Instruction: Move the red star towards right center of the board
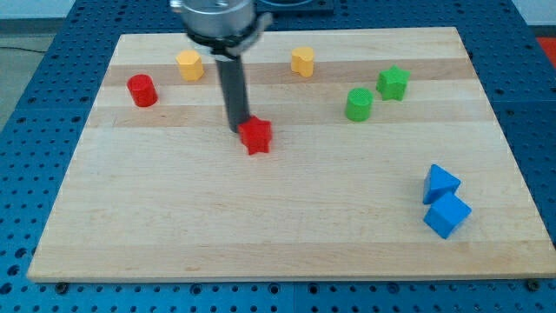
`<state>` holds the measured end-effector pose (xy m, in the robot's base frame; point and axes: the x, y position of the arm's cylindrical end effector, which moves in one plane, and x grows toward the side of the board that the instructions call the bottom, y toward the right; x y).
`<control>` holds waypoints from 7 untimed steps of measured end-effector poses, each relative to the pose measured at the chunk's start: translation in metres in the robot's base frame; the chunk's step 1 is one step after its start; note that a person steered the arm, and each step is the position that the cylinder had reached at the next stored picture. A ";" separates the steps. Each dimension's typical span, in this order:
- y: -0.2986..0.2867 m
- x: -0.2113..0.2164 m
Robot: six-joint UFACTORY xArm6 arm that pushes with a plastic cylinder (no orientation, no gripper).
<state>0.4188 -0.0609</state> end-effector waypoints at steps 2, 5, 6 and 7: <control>0.025 0.043; 0.161 0.014; 0.160 -0.035; 0.182 -0.040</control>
<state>0.3786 0.1212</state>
